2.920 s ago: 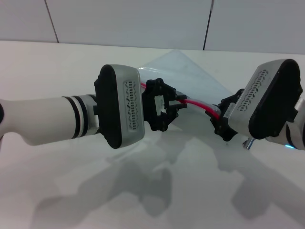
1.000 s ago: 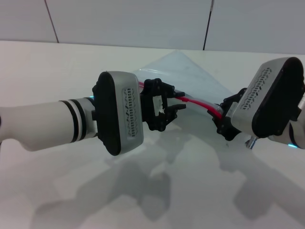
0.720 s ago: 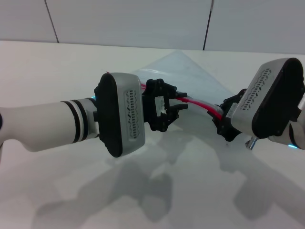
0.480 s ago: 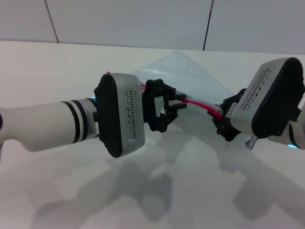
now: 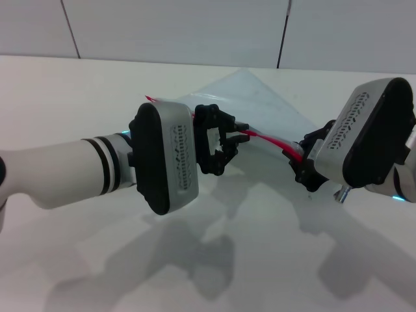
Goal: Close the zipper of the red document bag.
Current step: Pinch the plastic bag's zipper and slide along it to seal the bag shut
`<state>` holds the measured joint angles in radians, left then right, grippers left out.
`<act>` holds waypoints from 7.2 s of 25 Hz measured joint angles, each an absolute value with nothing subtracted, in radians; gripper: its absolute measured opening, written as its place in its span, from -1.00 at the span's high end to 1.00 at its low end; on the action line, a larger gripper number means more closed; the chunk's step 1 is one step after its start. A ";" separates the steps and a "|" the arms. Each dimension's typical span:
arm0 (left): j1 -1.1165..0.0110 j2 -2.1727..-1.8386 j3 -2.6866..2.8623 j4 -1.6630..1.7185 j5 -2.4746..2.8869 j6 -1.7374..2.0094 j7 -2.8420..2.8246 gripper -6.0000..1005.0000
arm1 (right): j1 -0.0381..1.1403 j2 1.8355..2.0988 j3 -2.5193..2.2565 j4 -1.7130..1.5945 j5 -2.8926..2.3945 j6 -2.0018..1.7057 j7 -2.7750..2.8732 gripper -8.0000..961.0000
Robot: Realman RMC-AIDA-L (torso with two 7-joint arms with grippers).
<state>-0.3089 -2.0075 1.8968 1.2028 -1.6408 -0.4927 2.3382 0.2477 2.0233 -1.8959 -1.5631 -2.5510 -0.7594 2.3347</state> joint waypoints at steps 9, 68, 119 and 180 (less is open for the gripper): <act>-0.309 -2.013 1.899 1.201 -1.641 -0.489 2.348 0.85 | 0.249 2.023 -1.898 -1.563 -2.551 -0.759 2.335 0.88; -0.309 -2.023 1.902 1.199 -1.667 -0.486 2.373 0.96 | 0.256 2.023 -1.894 -1.551 -2.551 -0.755 2.335 0.88; -0.296 -2.026 1.885 1.196 -1.744 -0.485 2.453 0.58 | 0.256 2.023 -1.864 -1.549 -2.551 -0.758 2.335 0.88; -0.299 -2.028 1.949 1.188 -1.748 -0.316 2.523 0.94 | 0.266 2.025 -1.867 -1.555 -2.551 -0.761 2.335 0.88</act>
<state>-0.2994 -2.0278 1.9485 1.1881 -1.7478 -0.3164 2.5233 0.2661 2.0249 -1.8668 -1.5548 -2.5510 -0.7608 2.3347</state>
